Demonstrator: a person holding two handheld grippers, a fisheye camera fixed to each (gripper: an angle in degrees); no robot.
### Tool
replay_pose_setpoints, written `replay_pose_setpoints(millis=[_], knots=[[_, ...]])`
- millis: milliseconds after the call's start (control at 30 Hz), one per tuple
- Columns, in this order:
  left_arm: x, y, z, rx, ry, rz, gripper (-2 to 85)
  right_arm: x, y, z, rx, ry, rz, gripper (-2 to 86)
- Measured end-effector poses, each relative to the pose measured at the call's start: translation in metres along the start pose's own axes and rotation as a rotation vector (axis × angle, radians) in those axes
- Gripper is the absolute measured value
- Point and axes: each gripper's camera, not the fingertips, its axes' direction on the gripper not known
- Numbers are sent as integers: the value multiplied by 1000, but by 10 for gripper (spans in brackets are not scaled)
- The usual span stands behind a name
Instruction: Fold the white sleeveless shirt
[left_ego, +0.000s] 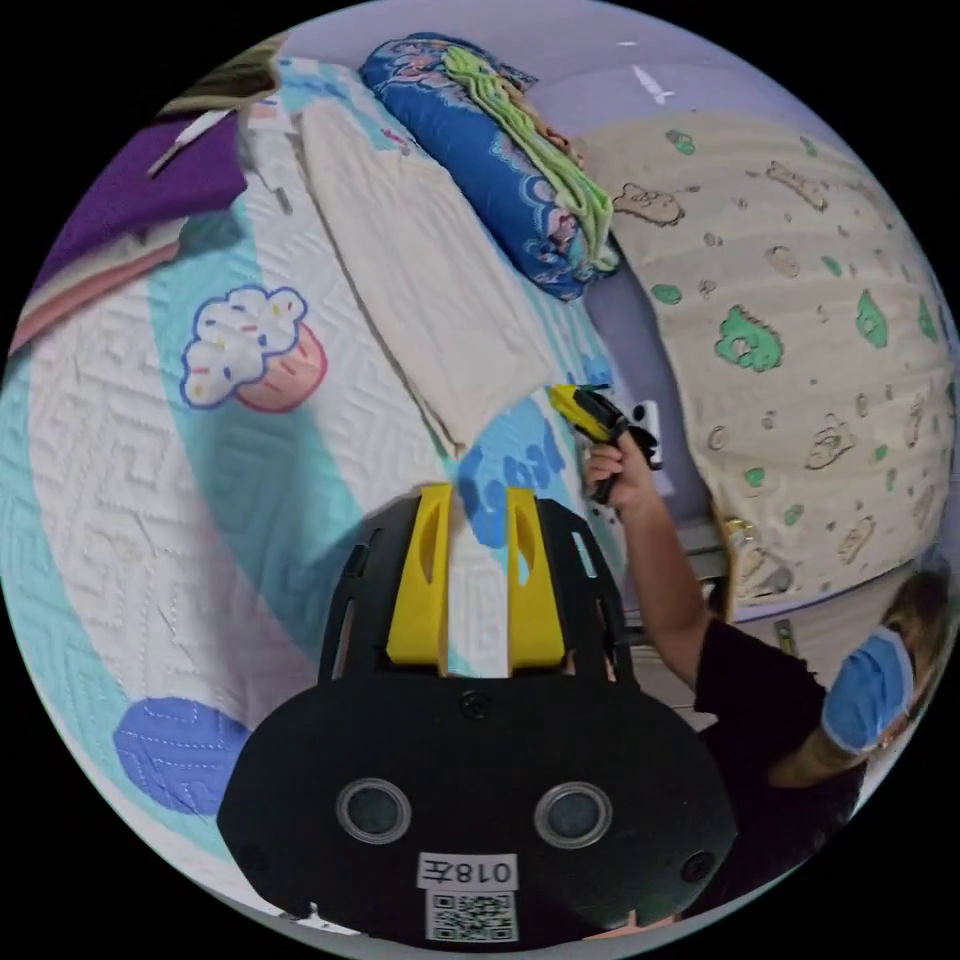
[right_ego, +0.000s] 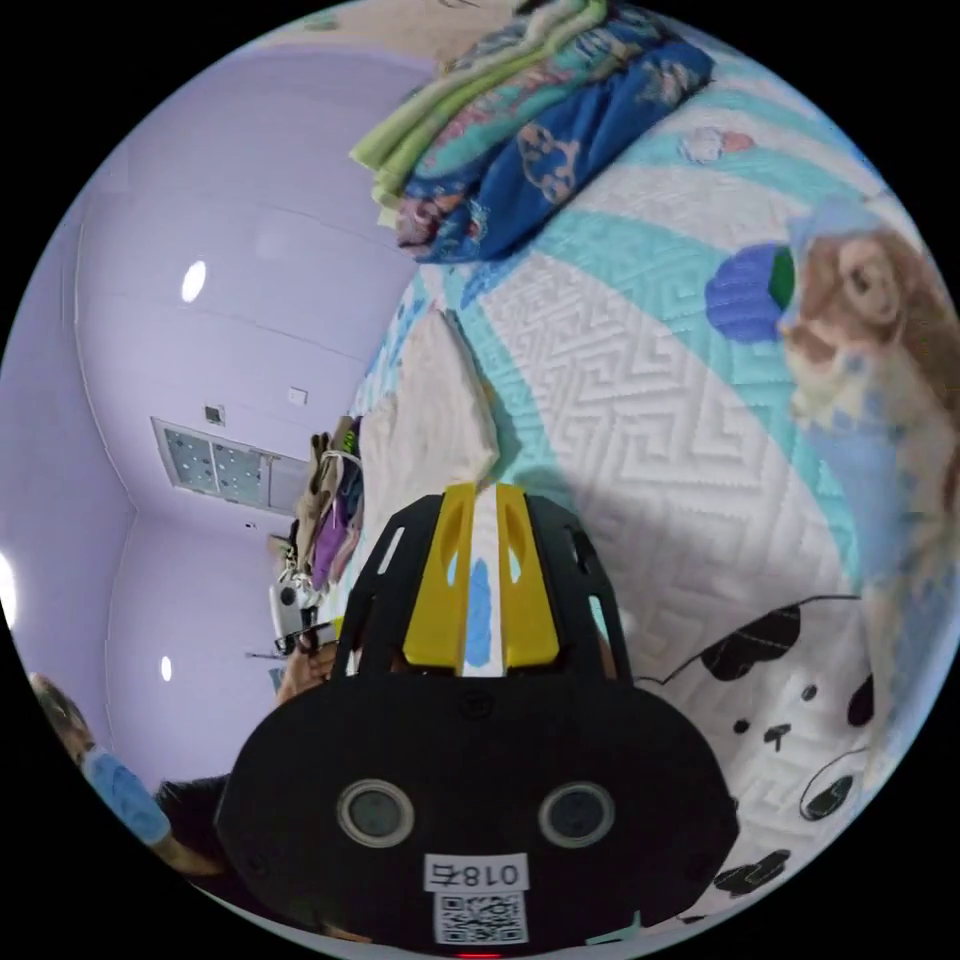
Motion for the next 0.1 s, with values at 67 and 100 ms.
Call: replay_pose_setpoints(millis=[67,100], knots=[[12,22,-10,49,56,56,95,-32,18,-5,124,1,-214,31],[24,41,-17,92,100,108,98,-42,23,-1,139,-26,-276,35]])
